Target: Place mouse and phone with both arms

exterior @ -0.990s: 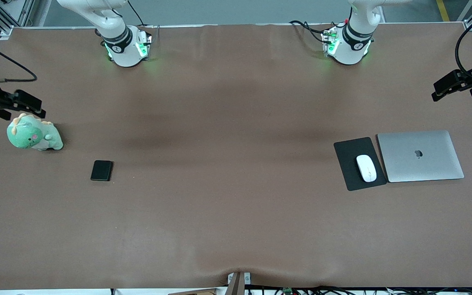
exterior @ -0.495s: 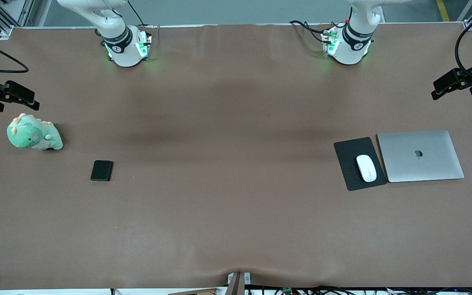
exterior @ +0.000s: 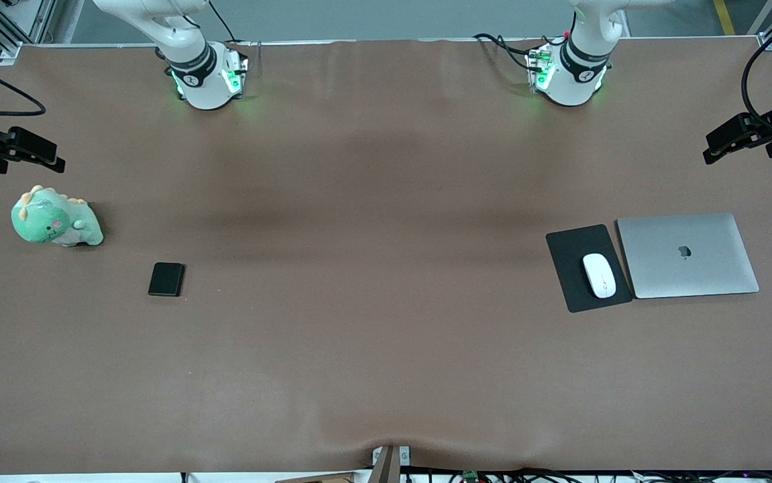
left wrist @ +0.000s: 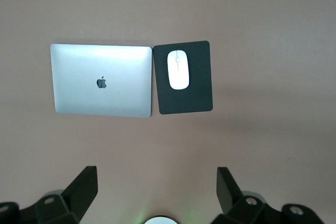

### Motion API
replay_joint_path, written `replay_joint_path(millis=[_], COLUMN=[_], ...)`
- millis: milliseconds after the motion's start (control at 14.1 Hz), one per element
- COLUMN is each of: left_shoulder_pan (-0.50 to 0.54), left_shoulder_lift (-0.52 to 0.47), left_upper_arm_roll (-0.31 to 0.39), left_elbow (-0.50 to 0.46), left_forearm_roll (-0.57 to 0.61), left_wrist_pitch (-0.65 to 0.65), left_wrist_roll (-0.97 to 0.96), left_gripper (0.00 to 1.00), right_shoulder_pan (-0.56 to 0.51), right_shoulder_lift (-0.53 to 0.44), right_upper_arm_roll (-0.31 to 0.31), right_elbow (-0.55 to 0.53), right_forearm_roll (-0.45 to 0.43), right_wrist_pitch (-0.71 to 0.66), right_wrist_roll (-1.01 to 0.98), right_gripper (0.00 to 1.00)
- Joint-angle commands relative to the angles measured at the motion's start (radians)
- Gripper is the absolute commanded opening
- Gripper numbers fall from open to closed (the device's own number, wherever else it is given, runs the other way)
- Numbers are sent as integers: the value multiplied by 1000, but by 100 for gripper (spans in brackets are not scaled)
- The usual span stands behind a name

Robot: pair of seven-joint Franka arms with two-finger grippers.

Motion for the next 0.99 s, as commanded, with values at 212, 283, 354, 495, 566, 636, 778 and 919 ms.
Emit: replay_joint_path(millis=[212,283,354,495,566,636,778,919], left_shoulder_pan=[-9,-9,-9,-12,-17,-22,-23,-22], left_shoulder_lift=[15,15,15,17,15,15,15,15], left_upper_arm_roll=[1,1,1,1,1,1,2,1], left_elbow=[33,33,33,33,31,31,33,33], left_forearm_roll=[-8,-8,-10,-7,-5,-5,-5,-5], left_wrist_pitch=[-49,-49,-49,-49,-49,-49,-49,-49], left_wrist_roll=[14,17,17,14,14,16,14,16], left_gripper=[100,100,100,100,100,100,100,100], right_shoulder_pan=[-33,-33,-33,-33,-33,-33,-32,-33], right_shoulder_lift=[0,0,0,0,0,0,1,3], right_upper_arm_roll=[7,7,7,8,10,10,13,12], right_elbow=[24,24,24,24,24,26,36,42], right_forearm_roll=[-4,-4,-4,-4,-6,-6,-6,-9], right_wrist_pitch=[-32,-32,-34,-38,-37,-35,-37,-31], right_wrist_roll=[41,41,41,41,41,41,41,38], right_gripper=[100,100,100,100,100,100,100,100])
